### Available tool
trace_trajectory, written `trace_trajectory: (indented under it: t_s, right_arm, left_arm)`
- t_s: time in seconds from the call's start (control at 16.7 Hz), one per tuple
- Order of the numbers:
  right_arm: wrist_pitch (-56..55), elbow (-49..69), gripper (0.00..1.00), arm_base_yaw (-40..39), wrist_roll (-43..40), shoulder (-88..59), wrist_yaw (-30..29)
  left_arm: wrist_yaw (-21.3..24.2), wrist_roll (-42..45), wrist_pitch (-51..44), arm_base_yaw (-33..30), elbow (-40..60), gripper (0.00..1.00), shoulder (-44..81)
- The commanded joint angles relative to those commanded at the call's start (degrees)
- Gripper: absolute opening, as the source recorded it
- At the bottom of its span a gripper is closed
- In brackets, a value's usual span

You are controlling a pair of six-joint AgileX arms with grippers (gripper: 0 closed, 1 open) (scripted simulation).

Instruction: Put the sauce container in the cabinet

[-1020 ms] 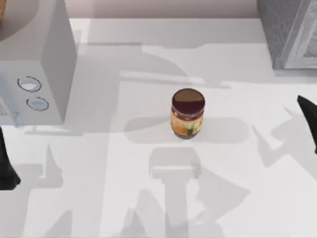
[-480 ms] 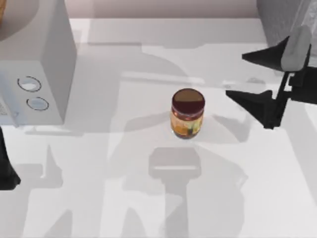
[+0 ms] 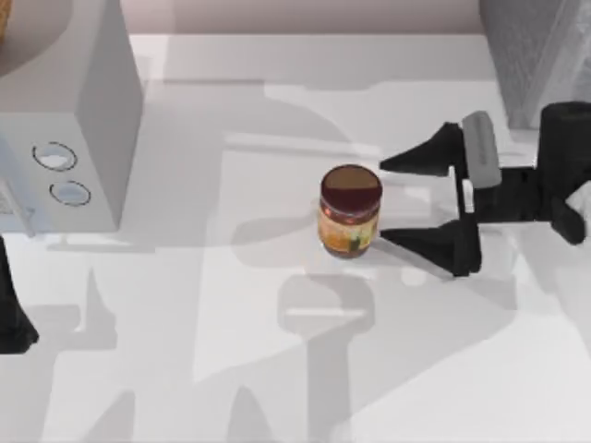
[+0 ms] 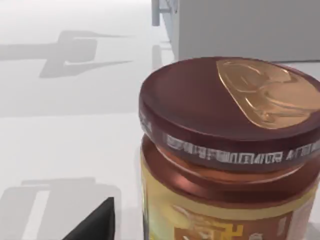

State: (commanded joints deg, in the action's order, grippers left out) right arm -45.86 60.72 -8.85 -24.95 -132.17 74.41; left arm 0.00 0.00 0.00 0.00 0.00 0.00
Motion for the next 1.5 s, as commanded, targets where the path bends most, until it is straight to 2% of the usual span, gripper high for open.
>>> trace_trajectory:
  t_s: [0.18,0.6,1.08,1.38,1.5]
  right_arm:
    - [-1.7,2.3,1.0,-0.3,-0.8,-4.8,2.8]
    - [-1.9,2.4,1.0,-0.1,-0.7,-5.2,3.0]
    - [-12.1,5.9,1.0,-7.5,9.1,-9.3,-3.7]
    - [-13.1,6.2,1.0,-8.3,9.9,-9.7,-4.4]
    - [-13.1,6.2,0.85,-8.3,9.9,-9.7,-4.4]
  left_arm:
    - [0.0,0.0,0.0,0.0,0.0,1.0,0.0]
    - [0.0,0.0,0.0,0.0,0.0,1.0,0.0]
    - [0.0,0.0,0.0,0.0,0.0,1.0,0.0]
    - [0.0,0.0,0.0,0.0,0.0,1.0,0.0]
    - [0.0,0.0,0.0,0.0,0.0,1.0,0.0]
